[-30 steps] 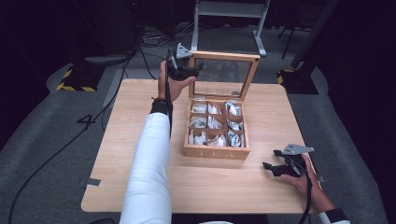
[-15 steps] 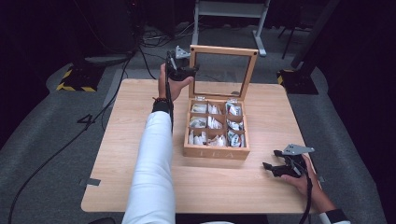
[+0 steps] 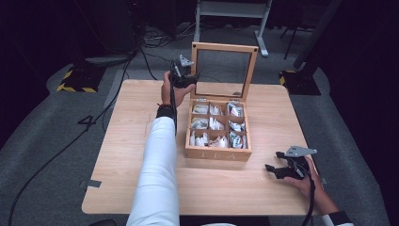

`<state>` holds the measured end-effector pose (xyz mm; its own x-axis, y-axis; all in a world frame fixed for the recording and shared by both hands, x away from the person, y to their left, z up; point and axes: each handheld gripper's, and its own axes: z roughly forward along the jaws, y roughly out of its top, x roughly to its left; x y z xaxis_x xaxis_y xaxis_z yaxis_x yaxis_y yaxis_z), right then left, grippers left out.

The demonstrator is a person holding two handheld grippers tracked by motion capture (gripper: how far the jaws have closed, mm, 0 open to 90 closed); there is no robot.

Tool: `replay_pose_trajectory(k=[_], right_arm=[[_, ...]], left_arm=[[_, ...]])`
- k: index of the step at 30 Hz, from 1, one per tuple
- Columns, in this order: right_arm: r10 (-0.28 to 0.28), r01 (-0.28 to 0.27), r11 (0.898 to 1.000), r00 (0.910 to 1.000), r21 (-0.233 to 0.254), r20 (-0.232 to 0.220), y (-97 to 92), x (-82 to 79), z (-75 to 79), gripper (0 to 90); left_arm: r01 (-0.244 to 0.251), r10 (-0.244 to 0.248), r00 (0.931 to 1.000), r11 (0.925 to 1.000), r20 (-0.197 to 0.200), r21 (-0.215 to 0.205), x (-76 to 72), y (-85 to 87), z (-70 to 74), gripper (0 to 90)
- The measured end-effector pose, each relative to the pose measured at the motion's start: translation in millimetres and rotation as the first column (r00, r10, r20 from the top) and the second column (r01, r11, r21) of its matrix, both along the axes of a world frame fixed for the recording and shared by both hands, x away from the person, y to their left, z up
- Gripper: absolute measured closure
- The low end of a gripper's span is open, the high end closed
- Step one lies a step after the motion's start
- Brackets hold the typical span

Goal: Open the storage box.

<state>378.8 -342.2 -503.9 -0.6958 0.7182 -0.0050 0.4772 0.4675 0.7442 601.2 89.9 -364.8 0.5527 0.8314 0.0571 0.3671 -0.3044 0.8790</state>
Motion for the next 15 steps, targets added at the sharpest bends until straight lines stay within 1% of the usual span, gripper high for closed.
replay_pose_trajectory(k=[1, 2, 3, 5, 6, 7, 8, 9, 10, 11, 13, 14, 15], right_arm=[[0.0, 0.0, 1.0, 1.0, 0.0, 0.0, 0.0, 0.0, 0.0, 21.4], [0.0, 0.0, 1.0, 1.0, 0.0, 0.0, 0.0, 0.0, 0.0, 21.4], [0.0, 0.0, 1.0, 1.0, 0.0, 0.0, 0.0, 0.0, 0.0, 21.4], [0.0, 0.0, 1.0, 1.0, 0.0, 0.0, 0.0, 0.0, 0.0, 21.4], [0.002, -0.002, 1.0, 1.0, -0.002, 0.001, -0.2, 0.1, 0.0, 21.4], [0.002, -0.002, 1.0, 1.0, -0.002, 0.001, -0.2, 0.1, 0.0, 21.4], [0.003, -0.003, 1.0, 1.0, -0.001, 0.0, -0.3, 0.1, 0.0, 21.5], [0.003, -0.003, 1.0, 1.0, -0.001, 0.0, -0.4, 0.0, 0.0, 21.5], [0.004, -0.004, 1.0, 1.0, -0.002, 0.001, -0.5, 0.0, 0.0, 21.5], [0.004, -0.004, 1.0, 1.0, -0.002, 0.001, -0.5, 0.0, 0.0, 21.5], [0.004, -0.004, 1.0, 1.0, -0.002, 0.001, -0.5, 0.0, 0.0, 21.5], [0.004, -0.004, 1.0, 1.0, -0.002, 0.0, -0.5, 0.0, 0.0, 21.5], [0.004, -0.004, 1.0, 1.0, -0.002, 0.0, -0.5, 0.0, 0.0, 21.5]], left_arm=[[0.007, -0.007, 1.0, 1.0, -0.004, 0.004, 0.1, 1.4, -0.9, 58.2], [0.015, -0.015, 0.9998, 0.9999, -0.015, -0.005, 0.3, 3.6, -3.7, 58.6], [0.015, -0.015, 0.9998, 0.9999, -0.015, -0.005, 0.3, 3.6, -3.7, 58.6], [0.019, -0.018, 0.9994, 0.9996, -0.028, 0.022, -0.2, 4.6, -9.2, 58.6], [0.026, -0.024, 0.9986, 0.999, -0.047, 0.036, -0.3, 6.1, -15.4, 58.6], [0.026, -0.024, 0.9986, 0.999, -0.047, 0.036, -0.3, 6.1, -15.4, 58.8], [0.034, -0.032, 0.9978, 0.9989, -0.058, 0.032, -1.3, 7.2, -22.9, 59.1], [0.034, -0.032, 0.9978, 0.9989, -0.058, 0.032, -1.3, 7.2, -22.9, 59.0], [0.049, -0.045, 0.9961, 0.9976, -0.076, 0.049, -2.3, 8.0, -30.0, 58.9], [0.049, -0.045, 0.9961, 0.9976, -0.076, 0.049, -2.3, 8.0, -30.0, 58.9], [0.055, -0.049, 0.9949, 0.9968, -0.088, 0.058, -3.7, 7.5, -36.2, 58.9], [0.06, -0.055, 0.9935, 0.9966, -0.1, 0.056, -4.8, 8.2, -40.3, 58.9], [0.06, -0.055, 0.9935, 0.9966, -0.1, 0.056, -4.8, 8.2, -40.3, 59.0]])
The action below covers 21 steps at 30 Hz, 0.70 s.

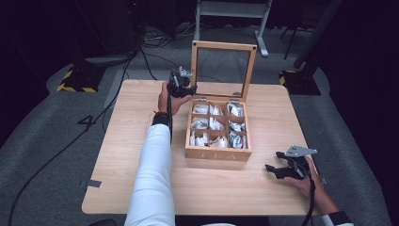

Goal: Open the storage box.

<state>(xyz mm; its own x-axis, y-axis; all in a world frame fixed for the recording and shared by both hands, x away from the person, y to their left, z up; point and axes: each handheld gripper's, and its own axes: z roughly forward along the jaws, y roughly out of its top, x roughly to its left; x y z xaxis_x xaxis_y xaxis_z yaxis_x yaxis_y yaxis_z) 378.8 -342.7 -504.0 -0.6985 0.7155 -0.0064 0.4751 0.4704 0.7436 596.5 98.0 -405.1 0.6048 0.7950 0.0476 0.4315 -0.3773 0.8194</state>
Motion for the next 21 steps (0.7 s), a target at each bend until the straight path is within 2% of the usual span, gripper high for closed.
replay_pose_trajectory(k=[2, 3, 7, 12, 14, 17, 21], right_arm=[[0.0, 0.0, 1.0, 1.0, 0.0, 0.0, 0.0, 0.0, 0.0, 21.5], [0.001, -0.001, 1.0, 1.0, 0.0, 0.0, 0.0, 0.0, 0.0, 21.5], [0.0, 0.0, 1.0, 1.0, 0.0, 0.0, 0.0, 0.0, 0.0, 21.5], [0.001, -0.001, 1.0, 1.0, 0.0, 0.0, -0.1, 0.1, 0.0, 21.5], [0.003, -0.003, 1.0, 1.0, 0.002, -0.003, -0.1, 0.1, 0.0, 21.5], [0.003, -0.003, 1.0, 1.0, 0.002, -0.003, -0.1, 0.1, 0.0, 21.5], [0.002, -0.002, 1.0, 1.0, 0.002, -0.003, -0.1, 0.2, 0.0, 21.5]], left_arm=[[0.006, -0.006, 1.0, 0.9999, -0.004, 0.012, -0.8, 0.9, -2.8, 59.1], [0.01, -0.01, 0.9999, 0.9995, -0.01, 0.031, -1.4, 0.8, -5.9, 59.1], [0.009, -0.008, 0.9996, 0.9993, -0.025, 0.036, -2.4, 2.4, -12.6, 58.9], [0.001, 0.001, 0.9997, 0.9992, -0.026, 0.039, -5.1, 5.0, -15.8, 57.1], [-0.01, 0.011, 0.9997, 0.9988, -0.02, 0.048, -7.3, 7.6, -15.4, 53.1], [-0.025, 0.026, 0.9995, 0.9989, -0.018, 0.039, -11.6, 12.7, -13.7, 50.2], [-0.013, 0.013, 0.9999, 0.9988, -0.011, 0.047, -21.6, 18.7, -9.3, 40.4]])
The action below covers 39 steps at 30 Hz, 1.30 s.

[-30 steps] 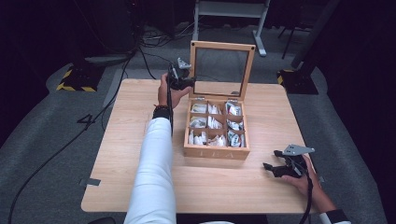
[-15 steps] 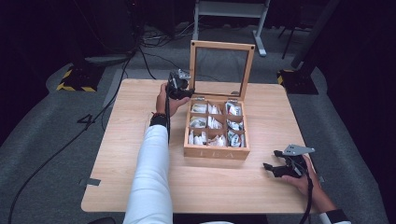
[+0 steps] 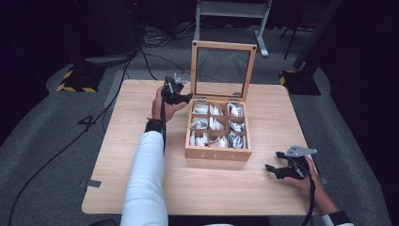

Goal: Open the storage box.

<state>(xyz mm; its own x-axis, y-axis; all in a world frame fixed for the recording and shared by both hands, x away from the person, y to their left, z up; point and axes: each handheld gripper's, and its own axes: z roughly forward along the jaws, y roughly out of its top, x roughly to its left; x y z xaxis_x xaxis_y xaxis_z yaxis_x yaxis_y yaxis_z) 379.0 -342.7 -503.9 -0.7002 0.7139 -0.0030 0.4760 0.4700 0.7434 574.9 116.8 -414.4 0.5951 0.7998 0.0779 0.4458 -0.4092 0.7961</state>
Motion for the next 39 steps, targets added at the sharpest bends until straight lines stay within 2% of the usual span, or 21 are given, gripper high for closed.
replay_pose_trajectory(k=[4, 5, 6, 7, 8, 9, 12, 13, 14, 15, 18, 19, 20, 21, 22, 25, 28, 31, 33, 34, 39], right_arm=[[0.006, -0.006, 1.0, 1.0, 0.0, -0.002, -0.6, 0.5, 0.1, 21.4], [0.007, -0.007, 1.0, 1.0, 0.0, -0.002, -0.6, 0.6, 0.1, 21.4], [0.007, -0.007, 1.0, 1.0, 0.0, -0.002, -0.6, 0.5, 0.1, 21.4], [0.007, -0.007, 1.0, 1.0, -0.001, -0.001, -0.6, 0.5, 0.1, 21.4], [0.006, -0.006, 1.0, 1.0, 0.0, -0.001, -0.6, 0.5, 0.1, 21.3], [0.006, -0.006, 1.0, 1.0, 0.0, -0.001, -0.6, 0.5, 0.1, 21.3], [0.0, 0.0, 1.0, 1.0, -0.002, -0.001, -0.4, 0.3, 0.1, 21.1], [0.0, 0.0, 1.0, 1.0, -0.002, -0.001, -0.4, 0.3, 0.1, 21.1], [-0.004, 0.004, 1.0, 1.0, -0.007, 0.004, -0.5, -0.5, 0.3, 21.6], [-0.004, 0.004, 1.0, 1.0, -0.007, 0.004, -0.5, -0.5, 0.3, 21.6], [-0.007, 0.007, 1.0, 1.0, -0.005, 0.007, -0.6, -0.7, 0.4, 23.3], [-0.007, 0.007, 1.0, 1.0, -0.005, 0.007, -0.6, -0.7, 0.4, 23.3], [-0.008, 0.008, 1.0, 1.0, -0.006, 0.005, -0.8, -1.1, 0.6, 23.9], [-0.008, 0.008, 1.0, 1.0, -0.006, 0.005, -0.8, -1.1, 0.6, 23.9], [-0.007, 0.007, 1.0, 1.0, -0.005, 0.003, -1.1, -1.4, 1.0, 24.1], [-0.011, 0.011, 1.0, 0.9999, -0.009, 0.002, -0.8, -1.4, 1.6, 24.2], [-0.033, 0.033, 0.999, 0.9994, -0.024, 0.013, 0.2, -2.0, 5.2, 25.0], [-0.031, 0.031, 0.999, 0.9993, -0.019, 0.019, -0.2, -2.4, 7.3, 25.5], [-0.033, 0.033, 0.999, 0.9992, -0.01, 0.024, -0.7, -3.0, 10.0, 26.2], [-0.034, 0.034, 0.999, 0.9989, -0.006, 0.033, -1.1, -3.6, 13.4, 26.7], [-0.027, 0.027, 1.0, 0.9981, 0.0, 0.056, -2.1, -5.1, 21.7, 27.3]], left_arm=[[0.044, -0.043, 0.999, 0.9972, -0.011, 0.061, -21.6, 6.2, 3.1, 29.6], [0.044, -0.043, 0.999, 0.9972, -0.011, 0.061, -21.6, 6.2, 3.1, 28.1], [0.056, -0.055, 0.9984, 0.9942, -0.01, 0.092, -31.7, 8.8, 4.1, 26.2], [0.056, -0.055, 0.9984, 0.9942, -0.01, 0.092, -31.7, 8.8, 4.1, 25.1], [0.056, -0.056, 0.9984, 0.9919, -0.007, 0.114, -42.4, 11.9, 5.4, 24.4], [0.056, -0.056, 0.9984, 0.9919, -0.007, 0.114, -42.4, 11.9, 5.4, 23.3], [0.071, -0.072, 0.9974, 0.9903, 0.0, 0.119, -65.6, 19.8, 6.7, 18.4], [0.071, -0.072, 0.9974, 0.9903, 0.0, 0.119, -65.6, 19.8, 6.7, 18.1], [0.095, -0.095, 0.9954, 0.9888, 0.0, 0.115, -76.7, 24.9, 6.5, 17.5], [0.095, -0.095, 0.9954, 0.9888, 0.0, 0.115, -76.7, 24.9, 6.5, 16.5], [0.113, -0.114, 0.9935, 0.9853, -0.007, 0.127, -98.2, 34.1, 4.5, 16.6], [0.113, -0.114, 0.9935, 0.9853, -0.007, 0.127, -98.2, 34.1, 4.5, 16.7], [0.118, -0.117, 0.993, 0.9804, -0.013, 0.158, -107.9, 37.8, 2.1, 16.7], [0.118, -0.117, 0.993, 0.9804, -0.013, 0.158, -107.9, 37.8, 2.1, 16.7], [0.112, -0.111, 0.9937, 0.9748, -0.018, 0.193, -117.4, 40.9, -0.7, 17.0], [0.113, -0.111, 0.9935, 0.974, -0.024, 0.196, -126.4, 44.7, -4.9, 18.1], [0.127, -0.122, 0.9918, 0.9664, -0.037, 0.223, -143.4, 51.4, -10.5, 18.4], [0.129, -0.123, 0.9916, 0.9683, -0.04, 0.214, -152.5, 54.2, -13.4, 18.1], [0.151, -0.142, 0.9882, 0.968, -0.057, 0.201, -161.2, 57.0, -17.7, 18.0], [0.177, -0.165, 0.9834, 0.9639, -0.075, 0.199, -169.5, 59.4, -22.4, 18.7], [0.198, -0.184, 0.9794, 0.9577, -0.083, 0.209, -184.0, 62.4, -29.3, 18.4]])
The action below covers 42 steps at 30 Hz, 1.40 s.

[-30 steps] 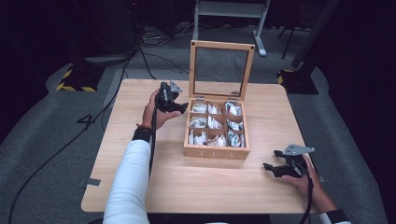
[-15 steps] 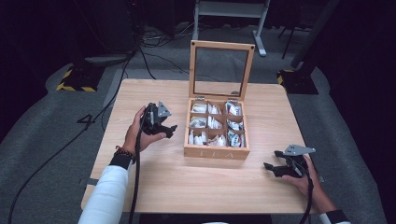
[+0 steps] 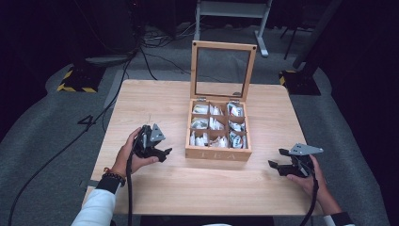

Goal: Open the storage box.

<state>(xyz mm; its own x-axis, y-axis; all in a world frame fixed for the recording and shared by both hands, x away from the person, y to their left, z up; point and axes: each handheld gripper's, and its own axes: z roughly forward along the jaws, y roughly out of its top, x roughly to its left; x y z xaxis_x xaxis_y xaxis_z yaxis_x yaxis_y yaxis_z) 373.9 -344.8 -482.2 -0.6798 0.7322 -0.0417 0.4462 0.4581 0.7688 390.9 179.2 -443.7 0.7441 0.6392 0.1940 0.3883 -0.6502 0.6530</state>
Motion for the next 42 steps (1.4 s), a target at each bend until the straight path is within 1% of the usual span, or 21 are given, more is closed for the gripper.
replay_pose_trajectory(k=[1, 3, 7, 9, 10, 11, 16, 17, 18, 19, 22, 25, 27, 30, 31, 32, 33, 34, 38, 39, 42], right_arm=[[0.002, -0.002, 1.0, 0.9999, 0.003, 0.016, -1.1, -0.6, 5.4, 27.3], [0.001, -0.001, 1.0, 0.9997, 0.005, 0.022, -1.5, -0.8, 7.4, 27.2], [-0.011, 0.01, 1.0, 0.9985, 0.019, 0.053, -2.8, 0.0, 19.3, 27.1], [-0.01, 0.009, 1.0, 0.9982, 0.022, 0.06, -2.9, 0.2, 23.0, 27.1], [-0.009, 0.007, 0.999, 0.9975, 0.035, 0.071, -2.8, 0.0, 28.3, 27.3], [-0.008, 0.006, 0.999, 0.9972, 0.036, 0.075, -2.8, 0.0, 30.0, 27.3], [0.003, -0.009, 0.998, 0.9961, 0.06, 0.088, -1.6, 0.1, 39.4, 28.8], [0.013, -0.019, 0.998, 0.9949, 0.063, 0.1, 0.3, 0.2, 43.8, 30.3], [0.013, -0.019, 0.998, 0.9949, 0.063, 0.1, 0.3, 0.2, 43.8, 30.3], [0.018, -0.026, 0.996, 0.9943, 0.081, 0.105, 2.4, 0.8, 47.3, 30.9], [0.027, -0.036, 0.996, 0.9934, 0.083, 0.111, 6.2, 2.3, 51.4, 31.0], [0.032, -0.041, 0.996, 0.9926, 0.08, 0.117, 9.1, 3.3, 54.1, 30.9], [0.039, -0.05, 0.995, 0.9914, 0.085, 0.125, 12.5, 4.3, 57.1, 31.1], [0.05, -0.062, 0.995, 0.9895, 0.08, 0.135, 20.2, 7.9, 61.3, 31.1], [0.066, -0.08, 0.992, 0.9881, 0.097, 0.139, 26.6, 10.7, 64.9, 31.2], [0.066, -0.08, 0.992, 0.9881, 0.097, 0.139, 26.6, 10.7, 64.9, 31.2], [0.079, -0.092, 0.992, 0.9862, 0.089, 0.146, 33.5, 12.8, 67.7, 31.8], [0.084, -0.097, 0.992, 0.9851, 0.082, 0.15, 36.2, 13.7, 68.7, 32.0], [0.097, -0.11, 0.992, 0.982, 0.068, 0.162, 46.8, 17.0, 71.8, 32.7], [0.107, -0.119, 0.991, 0.98, 0.062, 0.168, 51.9, 18.6, 72.6, 32.6], [0.117, -0.129, 0.99, 0.9787, 0.063, 0.169, 57.4, 20.5, 73.2, 32.7]], left_arm=[[0.002, -0.002, 1.0, 0.9999, -0.004, -0.012, -5.0, 2.2, -2.5, 18.1], [0.006, -0.006, 0.9999, 0.9999, -0.009, -0.015, -8.2, 3.7, -4.9, 17.8], [0.016, -0.016, 0.9996, 0.9998, -0.025, 0.007, -17.5, 7.0, -13.3, 17.6], [0.029, -0.03, 0.9973, 0.9995, -0.067, -0.014, -19.1, 10.1, -15.9, 17.3], [0.021, -0.023, 0.9977, 0.9992, -0.064, -0.034, -21.3, 12.3, -18.4, 18.3], [0.015, -0.015, 0.9986, 0.9999, -0.051, -0.003, -24.6, 13.5, -22.7, 17.2], [0.009, -0.008, 0.9966, 1.0, -0.082, 0.003, -30.1, 17.6, -34.1, 17.4], [0.015, -0.012, 0.9963, 0.9993, -0.086, 0.034, -33.4, 18.1, -37.8, 17.6], [0.015, -0.012, 0.9963, 0.9993, -0.086, 0.034, -33.4, 18.1, -37.8, 17.6], [0.014, -0.012, 0.9961, 0.9995, -0.087, 0.03, -35.3, 18.4, -38.8, 17.6], [0.013, -0.012, 0.9963, 0.9997, -0.086, 0.019, -40.0, 19.5, -39.9, 17.3], [0.019, -0.017, 0.9943, 0.9996, -0.105, 0.019, -42.5, 20.9, -45.8, 17.4], [0.015, -0.017, 0.9933, 0.9998, -0.114, -0.013, -42.5, 22.7, -47.8, 17.0], [0.016, -0.019, 0.9932, 0.9995, -0.114, -0.027, -41.5, 24.6, -49.1, 16.6], [0.013, -0.019, 0.9923, 0.9987, -0.123, -0.049, -41.6, 26.3, -50.7, 16.6], [0.013, -0.019, 0.9923, 0.9987, -0.123, -0.049, -41.6, 26.3, -50.7, 16.6], [0.011, -0.02, 0.9919, 0.9974, -0.126, -0.072, -41.3, 28.3, -52.4, 16.5], [0.011, -0.02, 0.9919, 0.9974, -0.126, -0.072, -41.3, 28.3, -52.4, 16.5], [0.001, -0.023, 0.9888, 0.9896, -0.148, -0.144, -39.9, 34.3, -58.2, 16.2], [-0.001, -0.022, 0.9902, 0.987, -0.138, -0.161, -40.7, 36.1, -60.2, 15.6], [-0.004, -0.019, 0.9903, 0.987, -0.138, -0.161, -41.0, 36.1, -60.1, 15.6]])
